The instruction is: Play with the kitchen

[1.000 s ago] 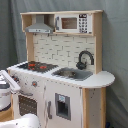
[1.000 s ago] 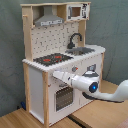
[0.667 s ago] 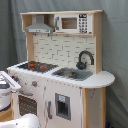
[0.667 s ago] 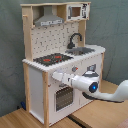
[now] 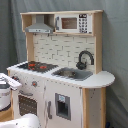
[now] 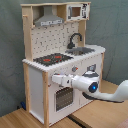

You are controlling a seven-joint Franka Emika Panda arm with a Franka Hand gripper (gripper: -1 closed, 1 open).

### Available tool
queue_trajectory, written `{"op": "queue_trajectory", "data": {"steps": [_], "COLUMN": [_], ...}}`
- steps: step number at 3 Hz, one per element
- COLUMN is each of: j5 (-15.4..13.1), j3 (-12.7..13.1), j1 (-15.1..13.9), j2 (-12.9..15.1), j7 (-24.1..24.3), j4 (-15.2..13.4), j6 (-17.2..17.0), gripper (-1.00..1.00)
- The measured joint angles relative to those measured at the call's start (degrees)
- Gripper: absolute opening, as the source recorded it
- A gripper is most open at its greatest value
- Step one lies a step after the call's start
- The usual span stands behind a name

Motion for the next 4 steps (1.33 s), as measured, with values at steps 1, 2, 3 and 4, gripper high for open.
{"op": "queue_trajectory", "data": {"steps": [1,2,3,4], "j5": [0.0,0.0,0.0,0.0], "j3": [0.0,0.0,0.0,-0.6], "j1": [0.0,0.1,0.1,0.8], "j2": [0.0,0.0,0.0,0.3], "j7": [-6.5,-12.6,-18.3,-21.9], "j4": [0.2,0.5,0.7,0.7], "j6": [-0.6,-1.5,-2.2,-6.5], "gripper": [-1.0,-1.0,-1.0,-1.0]}}
